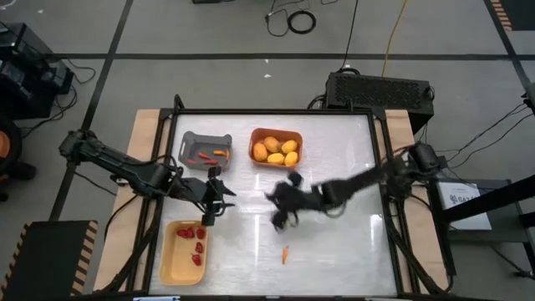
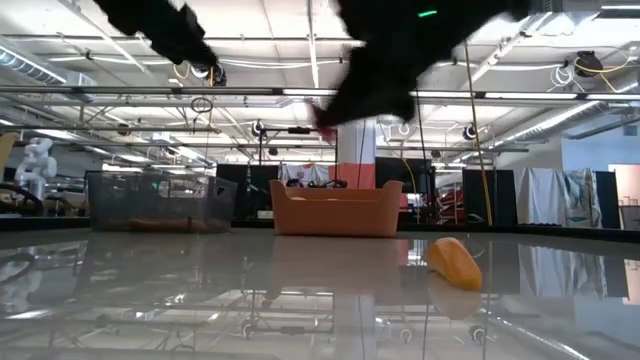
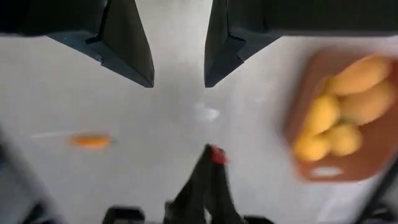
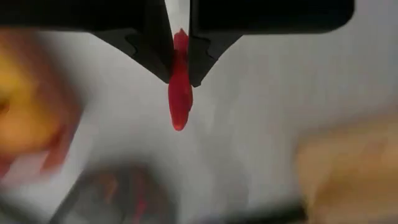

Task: Sort produce into baskets
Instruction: Put the orange chili pepper into the black bin, then put the yellow chili pepper into the black bin

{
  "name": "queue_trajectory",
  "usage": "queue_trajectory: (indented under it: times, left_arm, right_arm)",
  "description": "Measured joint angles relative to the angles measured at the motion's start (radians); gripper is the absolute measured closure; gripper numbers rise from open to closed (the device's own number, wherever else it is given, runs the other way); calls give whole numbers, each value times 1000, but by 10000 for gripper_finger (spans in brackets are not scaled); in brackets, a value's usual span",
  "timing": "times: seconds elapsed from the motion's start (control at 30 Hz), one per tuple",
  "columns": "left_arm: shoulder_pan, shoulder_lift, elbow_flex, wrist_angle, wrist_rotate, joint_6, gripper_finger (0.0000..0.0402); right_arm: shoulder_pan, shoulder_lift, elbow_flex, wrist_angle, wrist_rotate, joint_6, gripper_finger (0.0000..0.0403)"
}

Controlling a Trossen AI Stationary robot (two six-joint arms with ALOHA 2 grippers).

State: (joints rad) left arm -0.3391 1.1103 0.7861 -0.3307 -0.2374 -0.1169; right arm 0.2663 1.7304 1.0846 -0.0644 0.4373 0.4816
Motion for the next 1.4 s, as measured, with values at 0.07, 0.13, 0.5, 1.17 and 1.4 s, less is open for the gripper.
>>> queue_trajectory:
  times: [0.07,0.13,0.5,1.17,1.4]
  left_arm:
    - [6,0,0,-73,-87,-2,252]
    - [18,0,0,-146,-177,-19,252]
    - [121,0,0,-454,-330,-191,252]
    - [189,0,0,-608,-348,-240,252]
    - [189,0,0,-608,-348,-242,252]
  right_arm:
    - [-71,10,1,141,3,-99,380]
    - [-136,26,1,285,5,-165,380]
    - [-353,271,154,638,-172,-233,380]
    - [-403,695,816,216,-261,-266,327]
    - [-404,649,822,115,-261,-264,267]
